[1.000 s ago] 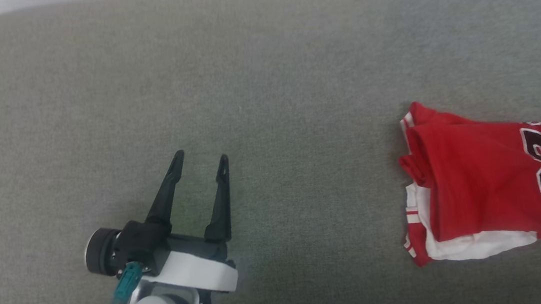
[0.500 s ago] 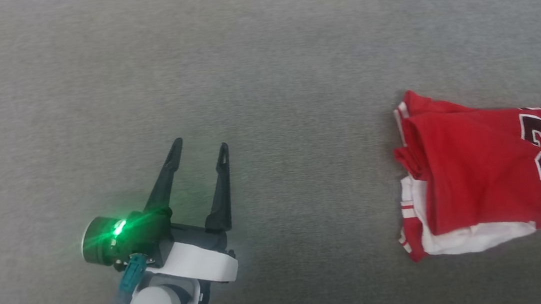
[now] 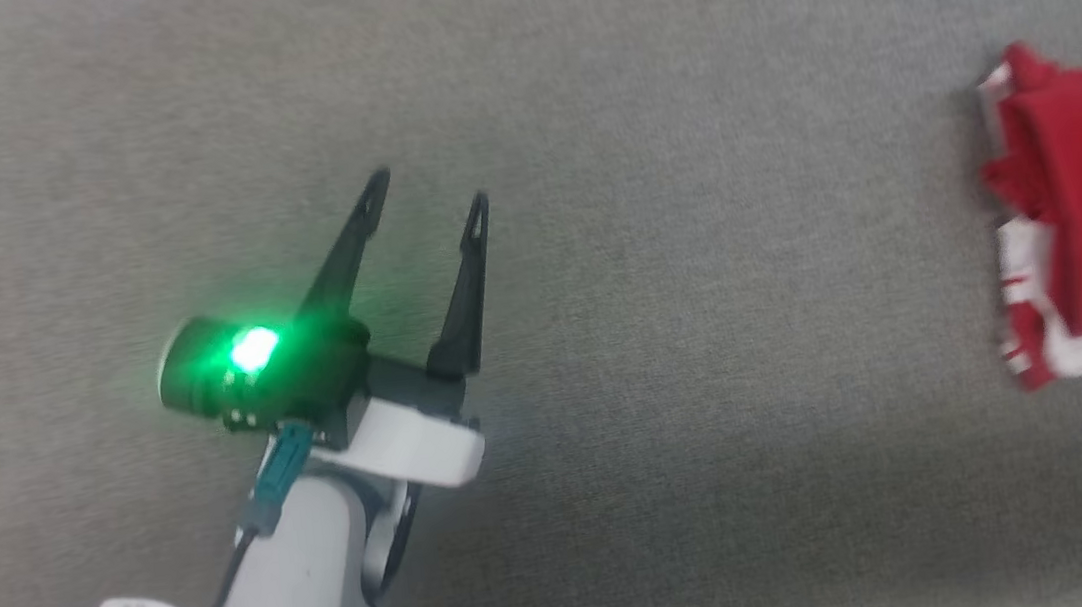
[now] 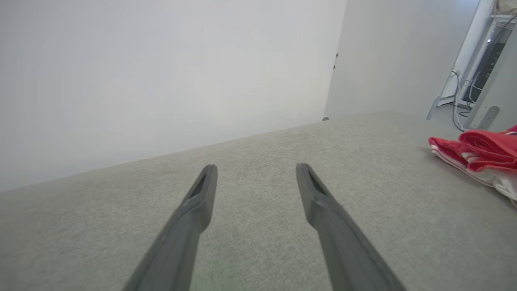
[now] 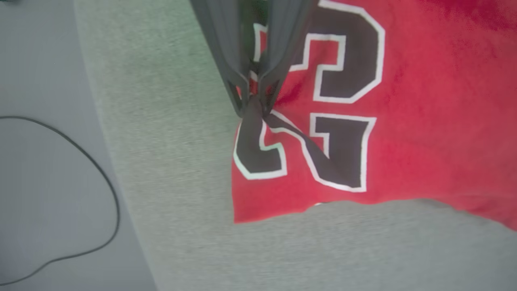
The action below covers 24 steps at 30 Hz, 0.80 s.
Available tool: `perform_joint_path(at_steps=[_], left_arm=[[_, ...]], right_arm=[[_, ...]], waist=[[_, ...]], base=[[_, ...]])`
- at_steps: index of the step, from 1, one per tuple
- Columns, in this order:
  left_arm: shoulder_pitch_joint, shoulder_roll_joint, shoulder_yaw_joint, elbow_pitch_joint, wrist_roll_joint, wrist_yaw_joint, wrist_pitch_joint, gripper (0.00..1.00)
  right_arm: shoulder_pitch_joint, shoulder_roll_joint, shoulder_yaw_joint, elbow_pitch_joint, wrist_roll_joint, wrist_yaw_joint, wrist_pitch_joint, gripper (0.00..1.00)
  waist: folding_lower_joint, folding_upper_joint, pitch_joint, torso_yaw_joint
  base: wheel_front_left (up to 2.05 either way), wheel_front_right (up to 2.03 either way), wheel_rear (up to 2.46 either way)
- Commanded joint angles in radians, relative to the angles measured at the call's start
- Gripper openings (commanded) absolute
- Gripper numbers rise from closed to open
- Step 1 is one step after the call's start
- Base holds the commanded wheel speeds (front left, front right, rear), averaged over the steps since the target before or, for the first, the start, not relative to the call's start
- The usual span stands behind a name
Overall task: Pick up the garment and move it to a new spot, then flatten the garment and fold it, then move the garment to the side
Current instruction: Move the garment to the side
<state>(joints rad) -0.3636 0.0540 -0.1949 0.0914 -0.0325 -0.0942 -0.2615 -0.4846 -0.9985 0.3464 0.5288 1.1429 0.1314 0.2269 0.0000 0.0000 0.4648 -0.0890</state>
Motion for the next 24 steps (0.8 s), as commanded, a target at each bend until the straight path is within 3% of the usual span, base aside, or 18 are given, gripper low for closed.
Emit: perform_joint_path(at_steps=[1,12,22,24], left_arm=[[-0.042,0.007,-0.008,0.003,0.015,-0.007,-0.005,1.00],[-0.167,0.025,-0.051,0.006,0.042,-0.017,-0.005,1.00],[-0.221,0.046,-0.068,0.012,0.048,-0.012,-0.005,1.00],[-0.222,0.049,-0.071,0.016,0.046,-0.009,-0.005,1.00]], right_arm=[[-0.040,-0.008,-0.011,0.047,0.008,-0.001,-0.025,0.00],[-0.203,-0.015,0.003,0.295,-0.022,-0.002,-0.140,0.00],[-0.339,0.034,0.076,0.444,-0.061,-0.001,-0.250,0.00],[-0.353,0.044,0.095,0.457,-0.063,-0.001,-0.265,0.47]], waist=[[0.0000,0.0000,0.048,-0.030],[0.0000,0.0000,0.140,-0.042],[0.0000,0.0000,0.181,-0.052],[0.0000,0.0000,0.179,-0.055]], base=[[0.00,0.00,0.00],[0.00,0.00,0.00],[0.00,0.00,0.00],[0.00,0.00,0.00]])
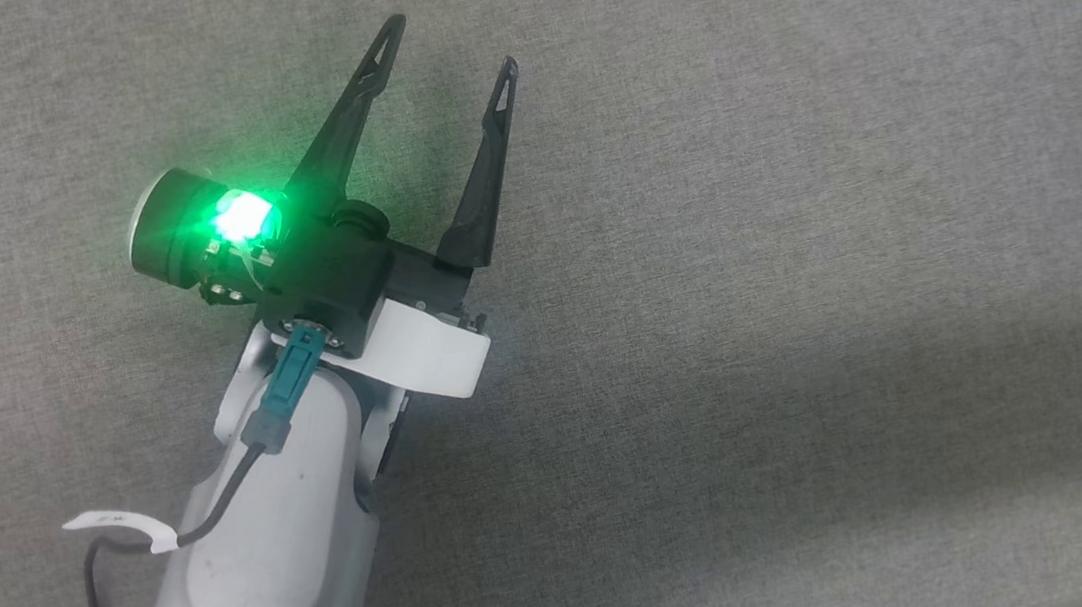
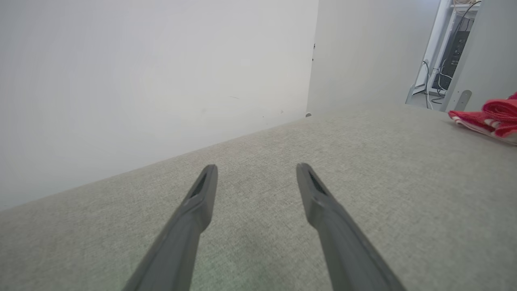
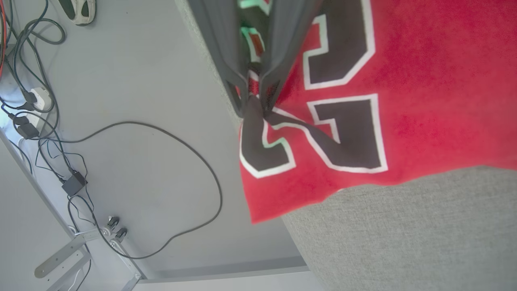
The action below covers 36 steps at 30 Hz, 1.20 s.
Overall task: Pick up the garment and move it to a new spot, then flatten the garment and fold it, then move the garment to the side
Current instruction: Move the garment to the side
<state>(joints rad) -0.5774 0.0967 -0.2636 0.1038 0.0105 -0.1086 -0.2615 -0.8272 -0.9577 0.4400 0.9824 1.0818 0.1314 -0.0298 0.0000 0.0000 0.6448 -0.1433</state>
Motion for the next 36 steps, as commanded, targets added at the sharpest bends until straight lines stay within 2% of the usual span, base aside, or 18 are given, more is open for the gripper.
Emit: perform_joint_path(at_steps=[1,9,18,28,36], left_arm=[[-0.009,0.006,-0.003,0.005,0.002,0.007,-0.005,1.00],[0.029,-0.001,0.000,0.011,-0.034,0.015,-0.005,1.00],[0.104,-0.017,0.016,0.017,-0.051,0.037,-0.005,1.00],[0.246,-0.016,0.080,0.015,-0.071,0.064,-0.005,1.00],[0.334,-0.009,0.139,0.018,-0.076,0.067,-0.005,1.00]], right_arm=[[-0.018,0.006,0.010,0.008,-0.004,-0.001,-0.018,1.00],[-0.021,-0.003,0.063,0.008,0.022,-0.001,-0.081,1.00],[0.030,-0.030,0.119,-0.035,0.054,-0.001,-0.134,1.00],[0.111,-0.005,0.217,-0.206,0.020,-0.001,-0.212,1.00],[0.161,0.028,0.242,-0.324,-0.005,-0.001,-0.229,1.00]], waist=[[0.0000,0.0000,-0.004,-0.002],[0.0000,0.0000,-0.065,0.008],[0.0000,0.0000,-0.162,0.059],[0.0000,0.0000,-0.287,0.127],[0.0000,0.0000,-0.351,0.167]], base=[[0.00,0.00,0.00],[0.00,0.00,0.00],[0.00,0.00,0.00],[0.00,0.00,0.00],[0.00,0.00,0.00]])
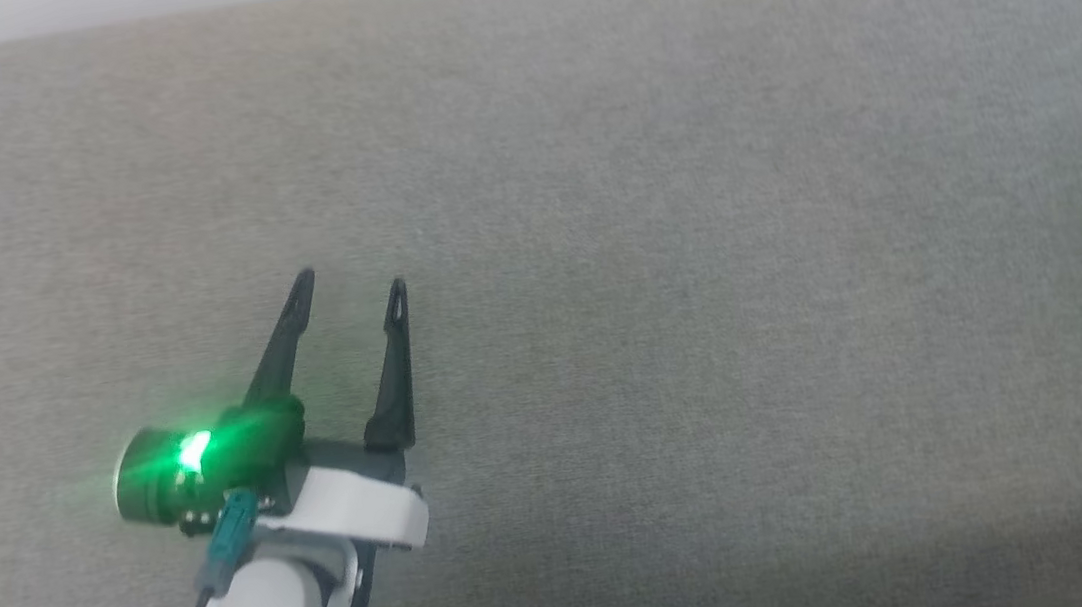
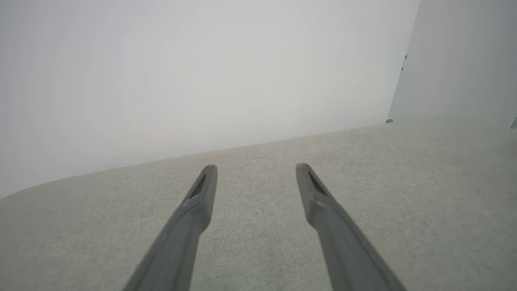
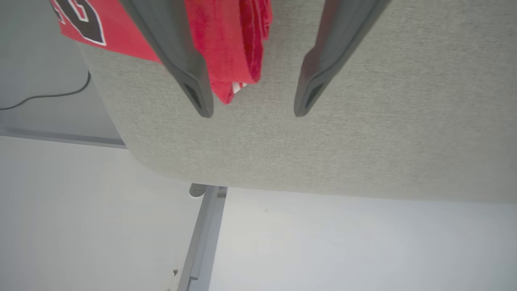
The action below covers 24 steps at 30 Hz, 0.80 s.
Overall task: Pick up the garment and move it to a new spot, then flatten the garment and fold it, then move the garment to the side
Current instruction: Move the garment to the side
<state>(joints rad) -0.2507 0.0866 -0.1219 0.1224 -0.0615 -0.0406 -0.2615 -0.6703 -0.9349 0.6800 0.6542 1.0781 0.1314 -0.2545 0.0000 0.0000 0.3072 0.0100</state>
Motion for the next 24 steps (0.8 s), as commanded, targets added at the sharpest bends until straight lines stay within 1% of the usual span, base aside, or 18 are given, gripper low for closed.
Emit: perform_joint_path(at_steps=[1,9,14,18,20,21,24], left_arm=[[0.021,0.000,0.004,0.001,-0.006,-0.001,-0.005,1.00],[0.099,0.004,0.057,0.017,-0.010,-0.018,-0.005,1.00],[0.133,0.001,0.077,0.019,0.001,-0.022,-0.005,1.00],[0.156,-0.005,0.090,0.009,-0.002,-0.025,-0.005,1.00],[0.165,-0.007,0.099,0.008,-0.008,-0.030,-0.005,1.00],[0.173,-0.008,0.107,0.012,-0.010,-0.036,-0.005,1.00],[0.187,-0.009,0.122,0.012,-0.013,-0.042,-0.005,1.00]], right_arm=[[0.015,0.012,0.002,-0.009,-0.003,-0.001,-0.004,1.00],[0.116,0.043,-0.037,-0.084,-0.013,-0.001,-0.011,1.00],[0.190,0.057,-0.086,-0.126,-0.023,-0.001,-0.012,1.00],[0.256,0.083,-0.177,-0.176,-0.061,-0.001,-0.011,1.00],[0.298,0.105,-0.235,-0.210,-0.096,-0.001,-0.011,1.00],[0.348,0.133,-0.296,-0.250,-0.136,-0.001,-0.011,1.00],[0.430,0.186,-0.383,-0.311,-0.199,-0.001,-0.011,1.00]], waist=[[0.0000,0.0000,-0.023,0.019],[0.0000,0.0000,-0.080,0.053],[0.0000,0.0000,-0.104,0.069],[0.0000,0.0000,-0.128,0.076],[0.0000,0.0000,-0.142,0.076],[0.0000,0.0000,-0.157,0.076],[0.0000,0.0000,-0.177,0.074]], base=[[0.00,0.00,0.00],[0.00,0.00,0.00],[0.00,0.00,0.00],[0.00,0.00,0.00],[0.00,0.00,0.00],[0.00,0.00,0.00],[0.00,0.00,0.00]])
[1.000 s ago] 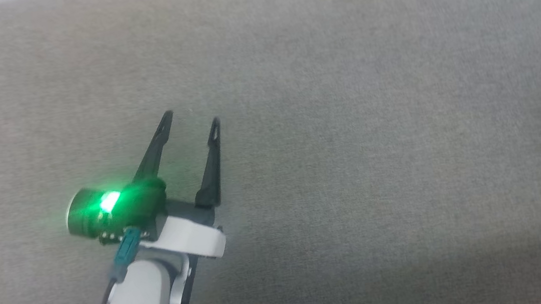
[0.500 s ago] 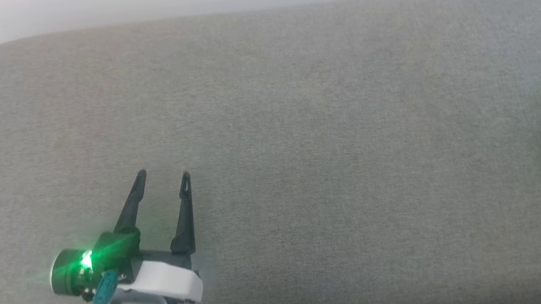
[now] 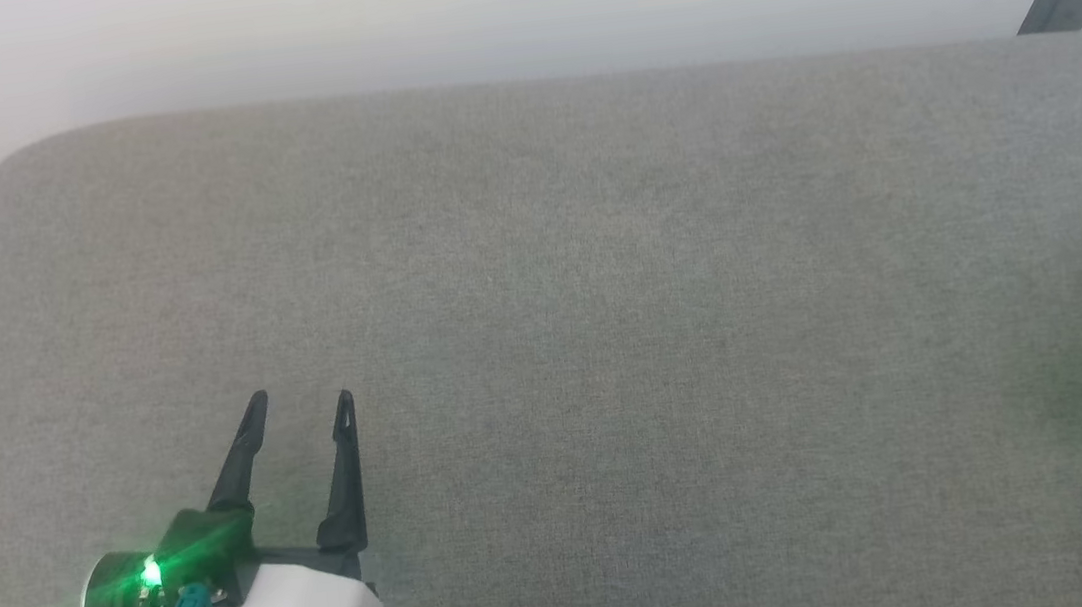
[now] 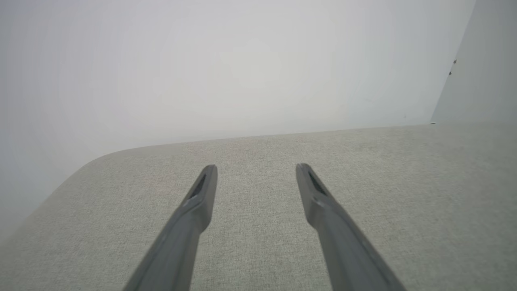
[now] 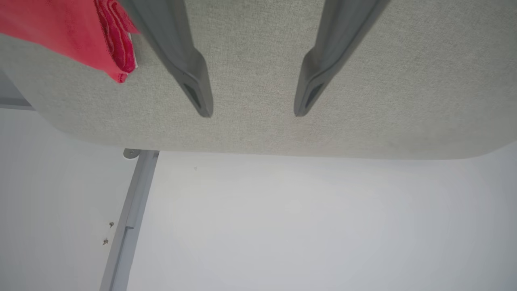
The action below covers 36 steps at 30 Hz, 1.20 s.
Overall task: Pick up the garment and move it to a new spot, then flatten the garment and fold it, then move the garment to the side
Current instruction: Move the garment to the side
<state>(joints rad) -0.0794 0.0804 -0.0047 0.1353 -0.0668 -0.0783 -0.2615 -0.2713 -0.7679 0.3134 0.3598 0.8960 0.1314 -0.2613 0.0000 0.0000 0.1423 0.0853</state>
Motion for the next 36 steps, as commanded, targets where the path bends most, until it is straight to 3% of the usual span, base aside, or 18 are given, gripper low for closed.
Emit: perform_joint_path(at_steps=[1,13,24,36], left_arm=[[0.022,-0.004,0.012,-0.002,-0.011,-0.006,-0.005,1.00],[0.066,-0.009,0.068,-0.011,-0.035,-0.033,-0.005,1.00],[0.122,-0.013,0.100,-0.022,-0.041,-0.047,-0.005,1.00],[0.171,-0.021,0.122,-0.051,-0.036,-0.051,-0.005,1.00]], right_arm=[[0.056,0.039,-0.042,-0.038,-0.036,-0.001,-0.004,1.00],[0.275,0.226,-0.243,-0.216,-0.200,-0.001,-0.004,1.00],[0.349,0.306,-0.321,-0.309,-0.315,-0.001,-0.004,1.00],[0.390,0.363,-0.373,-0.350,-0.358,-0.001,0.006,1.00]], waist=[[0.0000,0.0000,-0.019,-0.002],[0.0000,0.0000,-0.071,-0.014],[0.0000,0.0000,-0.105,-0.028],[0.0000,0.0000,-0.119,-0.037]], base=[[0.00,0.00,0.00],[0.00,0.00,0.00],[0.00,0.00,0.00],[0.00,0.00,0.00]])
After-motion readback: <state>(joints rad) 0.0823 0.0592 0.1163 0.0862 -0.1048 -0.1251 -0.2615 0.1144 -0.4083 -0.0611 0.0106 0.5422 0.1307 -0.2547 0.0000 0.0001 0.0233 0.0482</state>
